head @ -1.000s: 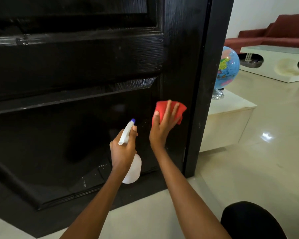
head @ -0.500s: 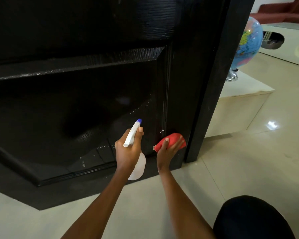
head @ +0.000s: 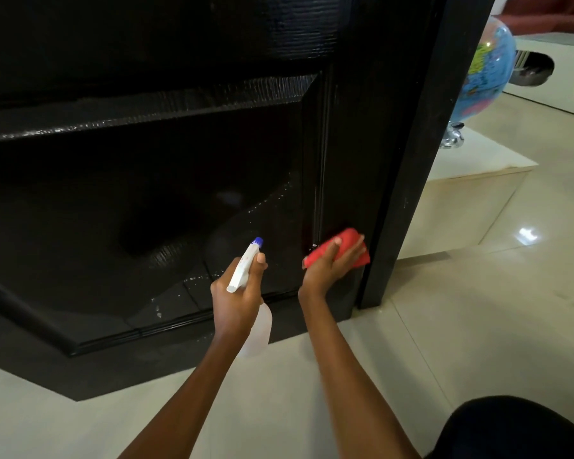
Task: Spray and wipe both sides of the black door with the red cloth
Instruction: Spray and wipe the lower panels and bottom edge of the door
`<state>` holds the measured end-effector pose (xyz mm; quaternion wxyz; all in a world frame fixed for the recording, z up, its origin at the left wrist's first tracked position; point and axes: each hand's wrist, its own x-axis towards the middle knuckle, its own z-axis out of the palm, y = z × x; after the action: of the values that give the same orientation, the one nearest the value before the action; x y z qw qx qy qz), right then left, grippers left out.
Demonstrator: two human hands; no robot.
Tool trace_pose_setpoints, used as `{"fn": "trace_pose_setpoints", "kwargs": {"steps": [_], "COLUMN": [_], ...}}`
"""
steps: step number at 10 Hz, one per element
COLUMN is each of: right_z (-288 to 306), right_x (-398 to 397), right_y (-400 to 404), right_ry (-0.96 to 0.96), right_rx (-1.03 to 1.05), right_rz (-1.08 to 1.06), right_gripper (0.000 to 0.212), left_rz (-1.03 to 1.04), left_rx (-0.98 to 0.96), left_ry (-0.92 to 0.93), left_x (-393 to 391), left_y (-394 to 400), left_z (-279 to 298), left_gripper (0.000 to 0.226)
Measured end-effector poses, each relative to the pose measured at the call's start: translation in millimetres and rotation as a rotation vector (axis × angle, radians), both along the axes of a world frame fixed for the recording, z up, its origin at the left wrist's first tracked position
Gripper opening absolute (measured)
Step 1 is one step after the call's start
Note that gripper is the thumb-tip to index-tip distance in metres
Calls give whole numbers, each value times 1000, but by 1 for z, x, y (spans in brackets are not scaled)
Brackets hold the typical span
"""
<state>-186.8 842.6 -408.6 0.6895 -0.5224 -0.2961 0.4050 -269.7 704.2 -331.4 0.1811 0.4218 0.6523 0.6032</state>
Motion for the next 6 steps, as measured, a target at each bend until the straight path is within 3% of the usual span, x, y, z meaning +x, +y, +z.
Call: {"fn": "trace_pose_setpoints", "kwargs": {"steps": [1,2,4,6], "right_z": [39,40,-38,-154], "right_x": [2,6,7,23], "right_y": [4,7,6,33], "right_ry": [-359,-461,-325,9], "right_rx": [275,299,83,-299], "right_rz": [7,12,-20,69], "right_gripper": [61,61,65,87], "left_rz": [-10,-37,-78,-101], "left_rx": [3,2,-44,-98], "left_ry": [15,34,28,4], "left_x": [-2,1,14,25], "left_y": [-1,2,9,15], "left_z": [1,0,-21,-50], "left_gripper": [43,44,49,46]}}
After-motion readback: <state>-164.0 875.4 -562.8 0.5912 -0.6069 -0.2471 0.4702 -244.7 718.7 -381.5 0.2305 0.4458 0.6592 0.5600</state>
